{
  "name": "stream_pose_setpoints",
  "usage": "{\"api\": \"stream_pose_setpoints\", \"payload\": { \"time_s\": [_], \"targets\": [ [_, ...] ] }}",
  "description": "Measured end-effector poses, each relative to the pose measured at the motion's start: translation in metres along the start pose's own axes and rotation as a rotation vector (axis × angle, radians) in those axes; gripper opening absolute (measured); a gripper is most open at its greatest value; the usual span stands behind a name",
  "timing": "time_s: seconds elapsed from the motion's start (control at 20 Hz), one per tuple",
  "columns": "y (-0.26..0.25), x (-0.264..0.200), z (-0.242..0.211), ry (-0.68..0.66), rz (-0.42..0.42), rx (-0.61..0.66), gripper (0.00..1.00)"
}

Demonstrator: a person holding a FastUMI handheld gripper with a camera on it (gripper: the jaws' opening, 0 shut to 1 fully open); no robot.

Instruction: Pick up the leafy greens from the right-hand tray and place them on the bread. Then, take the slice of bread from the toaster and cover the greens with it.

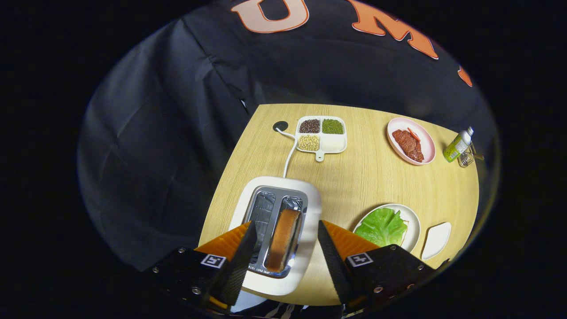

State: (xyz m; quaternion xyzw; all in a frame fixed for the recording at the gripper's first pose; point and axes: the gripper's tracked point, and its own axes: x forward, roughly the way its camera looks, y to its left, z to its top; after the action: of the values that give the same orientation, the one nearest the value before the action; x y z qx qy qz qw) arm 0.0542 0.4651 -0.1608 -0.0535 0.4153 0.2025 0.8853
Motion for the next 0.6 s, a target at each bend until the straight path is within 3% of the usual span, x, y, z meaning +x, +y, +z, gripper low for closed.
{"api": "stream_pose_setpoints", "payload": {
  "time_s": [0.25,0.3,0.4,0.6],
  "targets": [
    [0.002,0.013,-0.004,0.026,-0.022,0.035,0.52],
    [0.002,0.012,-0.004,0.029,-0.027,0.039,0.37],
    [0.002,0.012,-0.002,0.025,-0.03,0.047,0.19],
    [0.002,-0.002,0.01,-0.022,-0.035,0.073,0.1]
  ]
}}
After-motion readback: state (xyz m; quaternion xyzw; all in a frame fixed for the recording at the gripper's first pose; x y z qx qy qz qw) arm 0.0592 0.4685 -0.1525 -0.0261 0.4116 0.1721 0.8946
